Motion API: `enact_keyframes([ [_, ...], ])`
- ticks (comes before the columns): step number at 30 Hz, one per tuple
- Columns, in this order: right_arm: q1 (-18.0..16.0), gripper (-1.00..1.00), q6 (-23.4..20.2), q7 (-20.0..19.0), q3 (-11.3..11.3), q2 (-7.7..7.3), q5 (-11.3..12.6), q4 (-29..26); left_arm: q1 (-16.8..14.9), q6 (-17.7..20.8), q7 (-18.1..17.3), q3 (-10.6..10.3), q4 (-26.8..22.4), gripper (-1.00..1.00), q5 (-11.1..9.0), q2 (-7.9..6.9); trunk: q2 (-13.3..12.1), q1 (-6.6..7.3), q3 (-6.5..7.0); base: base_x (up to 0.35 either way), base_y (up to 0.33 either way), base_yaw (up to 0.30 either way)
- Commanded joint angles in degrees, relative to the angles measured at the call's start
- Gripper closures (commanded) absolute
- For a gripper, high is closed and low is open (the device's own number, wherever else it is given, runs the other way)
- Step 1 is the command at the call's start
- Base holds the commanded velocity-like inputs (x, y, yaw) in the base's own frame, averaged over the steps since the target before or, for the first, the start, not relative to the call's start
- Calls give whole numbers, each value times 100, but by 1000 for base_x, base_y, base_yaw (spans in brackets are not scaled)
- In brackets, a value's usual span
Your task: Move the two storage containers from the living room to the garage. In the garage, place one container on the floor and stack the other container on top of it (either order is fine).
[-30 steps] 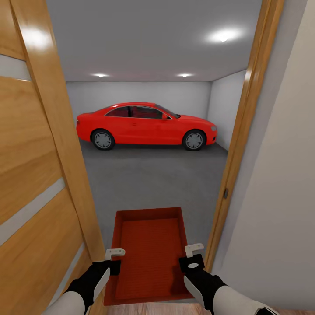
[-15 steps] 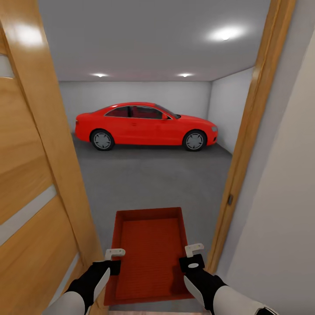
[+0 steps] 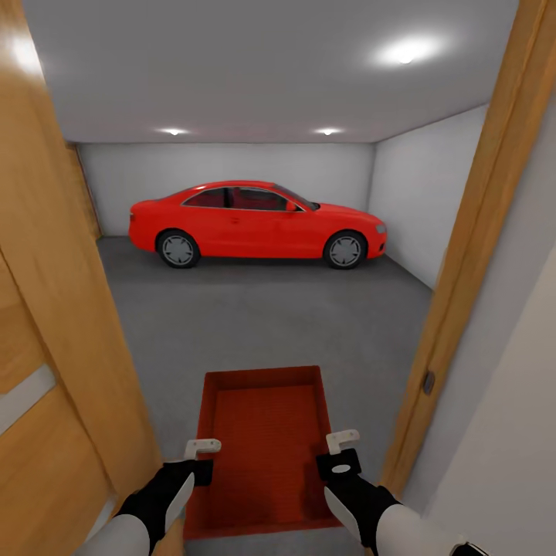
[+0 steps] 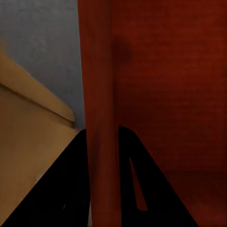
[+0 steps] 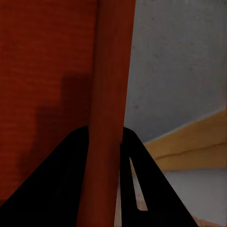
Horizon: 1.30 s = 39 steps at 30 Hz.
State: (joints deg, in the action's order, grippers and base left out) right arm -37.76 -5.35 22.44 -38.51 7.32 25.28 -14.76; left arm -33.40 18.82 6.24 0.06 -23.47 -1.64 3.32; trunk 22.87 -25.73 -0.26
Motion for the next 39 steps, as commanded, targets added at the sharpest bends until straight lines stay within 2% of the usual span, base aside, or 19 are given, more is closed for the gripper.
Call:
enact_keyframes([
  [1, -3, 100, -36, -73, -7, 50, 84, -18, 1, 35, 35, 11, -18, 100, 59, 4, 5, -6, -3, 321, 0, 0],
  [24, -3, 100, -36, -73, -7, 50, 83, -18, 0, 35, 35, 12, -16, 100, 59, 6, 5, -6, -3, 321, 0, 0],
  [33, -3, 100, -36, -73, -8, 50, 87, -18, 0, 36, 35, 12, -26, 100, 59, 9, 5, -6, -3, 47, 0, 0],
  [39, -3, 100, -36, -73, -7, 50, 86, -18, 0, 35, 35, 12, -18, 100, 59, 10, 5, -6, -3, 275, 0, 0],
])
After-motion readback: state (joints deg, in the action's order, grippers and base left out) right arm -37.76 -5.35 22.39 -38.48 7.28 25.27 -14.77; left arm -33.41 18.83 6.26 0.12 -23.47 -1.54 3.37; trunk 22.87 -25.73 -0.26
